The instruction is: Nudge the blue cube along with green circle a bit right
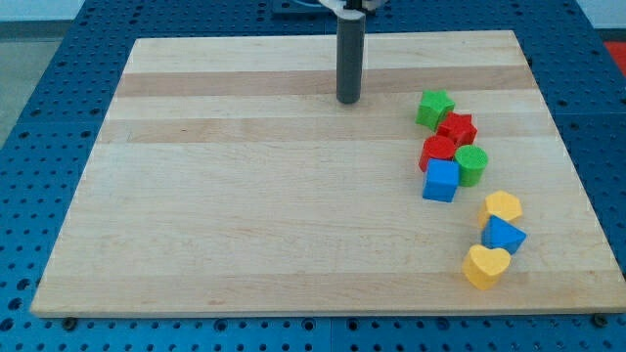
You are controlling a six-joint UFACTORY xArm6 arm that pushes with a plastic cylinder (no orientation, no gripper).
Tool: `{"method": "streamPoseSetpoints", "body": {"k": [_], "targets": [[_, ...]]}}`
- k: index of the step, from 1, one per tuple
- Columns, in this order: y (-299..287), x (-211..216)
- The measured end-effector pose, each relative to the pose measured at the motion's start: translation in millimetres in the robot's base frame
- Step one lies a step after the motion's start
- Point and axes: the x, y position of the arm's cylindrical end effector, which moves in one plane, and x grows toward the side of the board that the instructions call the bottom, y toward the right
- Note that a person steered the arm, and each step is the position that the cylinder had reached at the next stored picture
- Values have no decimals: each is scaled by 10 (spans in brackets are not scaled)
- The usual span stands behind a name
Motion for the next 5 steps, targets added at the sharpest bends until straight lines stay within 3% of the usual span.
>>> {"method": "streamPoseSetpoints", "body": {"k": [1,3,4,5], "targets": [[6,542],[6,897],[106,1319],[115,1326]]}}
